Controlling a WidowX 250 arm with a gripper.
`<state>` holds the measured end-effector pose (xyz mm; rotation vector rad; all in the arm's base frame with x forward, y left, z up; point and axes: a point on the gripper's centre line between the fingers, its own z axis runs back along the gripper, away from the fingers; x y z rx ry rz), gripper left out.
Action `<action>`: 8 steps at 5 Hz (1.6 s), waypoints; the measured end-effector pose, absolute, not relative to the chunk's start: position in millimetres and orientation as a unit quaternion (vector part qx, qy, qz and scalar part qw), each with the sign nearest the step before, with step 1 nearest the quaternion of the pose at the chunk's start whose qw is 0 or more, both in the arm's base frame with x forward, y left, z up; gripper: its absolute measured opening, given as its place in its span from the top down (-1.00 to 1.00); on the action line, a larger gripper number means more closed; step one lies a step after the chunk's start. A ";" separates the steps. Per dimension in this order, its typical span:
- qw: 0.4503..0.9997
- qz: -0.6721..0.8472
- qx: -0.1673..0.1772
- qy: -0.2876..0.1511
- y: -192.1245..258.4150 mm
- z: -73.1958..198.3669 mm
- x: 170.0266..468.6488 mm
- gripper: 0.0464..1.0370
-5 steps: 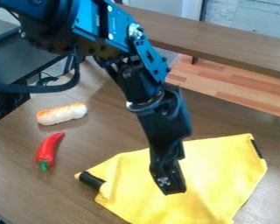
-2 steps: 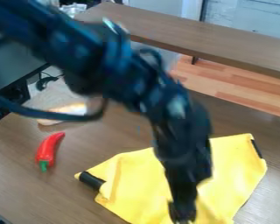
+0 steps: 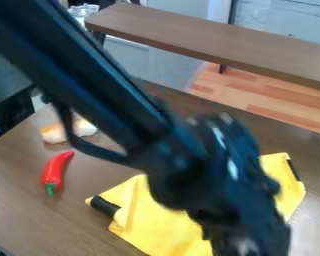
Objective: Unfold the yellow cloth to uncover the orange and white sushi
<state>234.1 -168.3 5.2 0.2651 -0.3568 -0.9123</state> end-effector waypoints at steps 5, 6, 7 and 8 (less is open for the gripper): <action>0.873 -0.434 0.182 -0.131 -173.6 -30.0 249.1 -0.87; 0.875 -0.426 0.191 -0.126 -173.0 -30.7 253.9 -0.22; 0.879 -0.418 0.193 -0.125 -172.0 -29.8 255.8 0.36; 0.879 -0.417 0.198 -0.118 -171.1 -32.4 255.9 0.75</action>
